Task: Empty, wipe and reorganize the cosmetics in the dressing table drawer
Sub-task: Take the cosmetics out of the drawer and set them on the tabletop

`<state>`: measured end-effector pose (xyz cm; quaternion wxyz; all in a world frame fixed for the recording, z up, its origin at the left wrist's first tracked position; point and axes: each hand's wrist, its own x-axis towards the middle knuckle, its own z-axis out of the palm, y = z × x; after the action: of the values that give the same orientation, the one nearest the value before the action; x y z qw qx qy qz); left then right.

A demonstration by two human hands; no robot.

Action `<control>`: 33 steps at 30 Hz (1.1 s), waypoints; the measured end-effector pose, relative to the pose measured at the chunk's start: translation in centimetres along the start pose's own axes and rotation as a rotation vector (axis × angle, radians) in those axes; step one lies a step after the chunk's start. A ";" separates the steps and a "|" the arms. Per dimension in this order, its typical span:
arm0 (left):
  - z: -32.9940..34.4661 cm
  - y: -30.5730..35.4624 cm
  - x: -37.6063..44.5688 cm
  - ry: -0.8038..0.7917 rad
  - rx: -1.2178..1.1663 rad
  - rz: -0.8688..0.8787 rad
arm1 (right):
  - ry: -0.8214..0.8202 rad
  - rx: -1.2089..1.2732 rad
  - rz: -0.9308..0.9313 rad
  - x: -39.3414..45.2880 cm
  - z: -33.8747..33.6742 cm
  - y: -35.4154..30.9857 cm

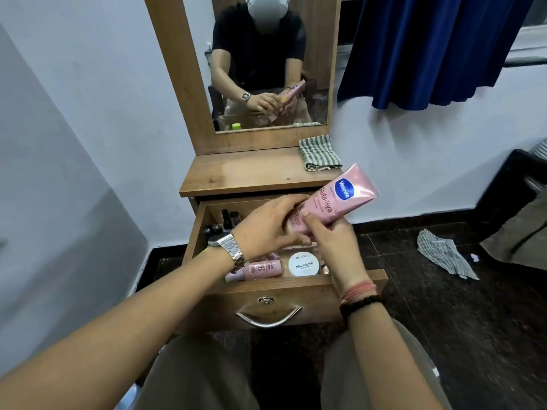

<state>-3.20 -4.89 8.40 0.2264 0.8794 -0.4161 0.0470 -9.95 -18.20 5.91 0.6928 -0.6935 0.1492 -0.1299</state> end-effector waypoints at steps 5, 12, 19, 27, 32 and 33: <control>0.8 -3.0 1.6 0.137 -0.033 -0.540 | 0.292 0.244 -0.038 0.1 -1.1 1.3; 4.4 -4.9 2.7 -0.152 -0.010 -0.834 | 0.374 0.549 -0.093 -0.4 -1.6 0.8; 5.3 -4.6 4.1 -0.134 -0.074 -0.919 | 0.360 0.552 -0.088 -0.3 -1.3 0.9; 5.5 -4.8 4.4 -0.044 -0.316 -1.071 | 0.338 0.506 -0.097 -0.1 -1.1 1.2; 5.7 -5.3 4.3 0.024 -0.502 -1.096 | 0.336 0.497 -0.092 0.0 -0.9 1.2; 5.6 -5.2 4.4 0.027 -0.533 -1.097 | 0.334 0.492 -0.091 0.0 -0.9 1.2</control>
<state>2.98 -7.59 2.74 0.4353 0.8779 0.1030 -0.1710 -10.35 -19.05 4.68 0.7994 -0.4796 0.1937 -0.3056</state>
